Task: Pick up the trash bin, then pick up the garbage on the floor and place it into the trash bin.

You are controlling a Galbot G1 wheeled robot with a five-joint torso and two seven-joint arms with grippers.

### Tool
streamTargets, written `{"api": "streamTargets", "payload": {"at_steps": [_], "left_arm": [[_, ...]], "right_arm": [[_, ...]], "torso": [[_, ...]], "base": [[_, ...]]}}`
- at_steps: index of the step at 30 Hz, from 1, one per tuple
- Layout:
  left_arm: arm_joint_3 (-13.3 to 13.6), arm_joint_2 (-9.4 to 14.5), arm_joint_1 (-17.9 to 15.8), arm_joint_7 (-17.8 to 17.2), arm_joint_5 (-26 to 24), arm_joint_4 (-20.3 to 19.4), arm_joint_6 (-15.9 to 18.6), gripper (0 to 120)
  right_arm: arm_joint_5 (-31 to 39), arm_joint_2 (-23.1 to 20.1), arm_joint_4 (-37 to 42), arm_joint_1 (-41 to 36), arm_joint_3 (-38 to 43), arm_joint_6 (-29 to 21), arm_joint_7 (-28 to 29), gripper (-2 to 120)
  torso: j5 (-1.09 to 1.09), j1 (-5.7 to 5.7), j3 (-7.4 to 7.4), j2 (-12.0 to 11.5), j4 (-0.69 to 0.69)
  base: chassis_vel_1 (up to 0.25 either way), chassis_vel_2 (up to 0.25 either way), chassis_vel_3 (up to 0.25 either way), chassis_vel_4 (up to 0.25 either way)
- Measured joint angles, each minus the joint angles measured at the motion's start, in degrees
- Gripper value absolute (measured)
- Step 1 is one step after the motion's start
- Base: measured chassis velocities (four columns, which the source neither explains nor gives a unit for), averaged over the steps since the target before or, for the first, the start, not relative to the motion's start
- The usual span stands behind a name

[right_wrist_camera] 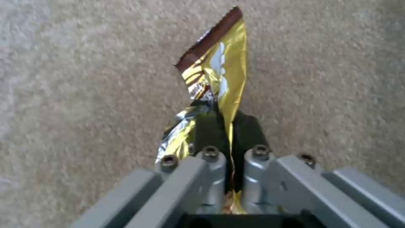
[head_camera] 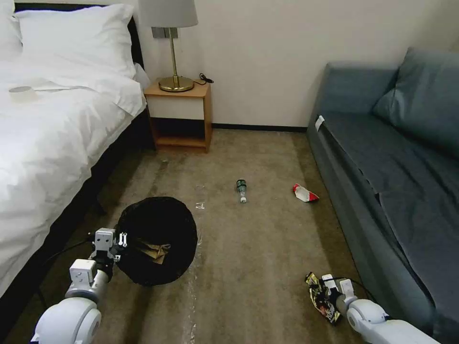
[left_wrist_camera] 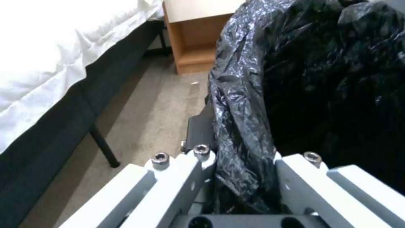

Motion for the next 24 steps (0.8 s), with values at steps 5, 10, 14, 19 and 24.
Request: {"api": "streamTargets", "payload": {"at_steps": [5,10,14,19,24], "left_arm": [[0.4,0.0,-0.3,0.0,0.1,0.1,0.0,4],[0.6,0.1,-0.5,0.0,0.2,0.2,0.1,4],[1.1,0.0,-0.8,0.0,0.3,0.2,0.3,4],[1.9,0.0,-1.3,-0.1,0.6,-0.2,0.9,4],[3.1,-0.3,-2.1,-0.3,0.8,-0.5,1.6,4]], "right_arm": [[-0.2,0.0,0.0,-0.4,0.6,0.2,-0.2,0],[-0.2,0.0,0.2,-0.5,1.3,0.2,-0.3,0],[-0.1,-0.5,1.5,-0.9,1.8,0.4,0.0,0],[-0.8,-2.3,4.9,-1.1,3.3,2.1,-0.5,0],[-0.9,-4.5,10.1,-1.0,4.9,2.8,-0.7,0]], "torso": [[0.01,0.0,0.0,0.0,-0.01],[0.01,0.01,0.0,0.0,-0.04],[0.0,0.02,0.01,0.0,-0.1],[-0.01,0.02,0.0,0.0,-0.08],[-0.02,0.02,-0.01,0.0,-0.05]], "base": [[0.0,0.0,0.0,0.0],[0.0,0.0,0.0,0.0],[0.0,0.0,0.0,0.0],[0.0,0.0,0.0,0.0],[0.0,0.0,0.0,0.0]]}}
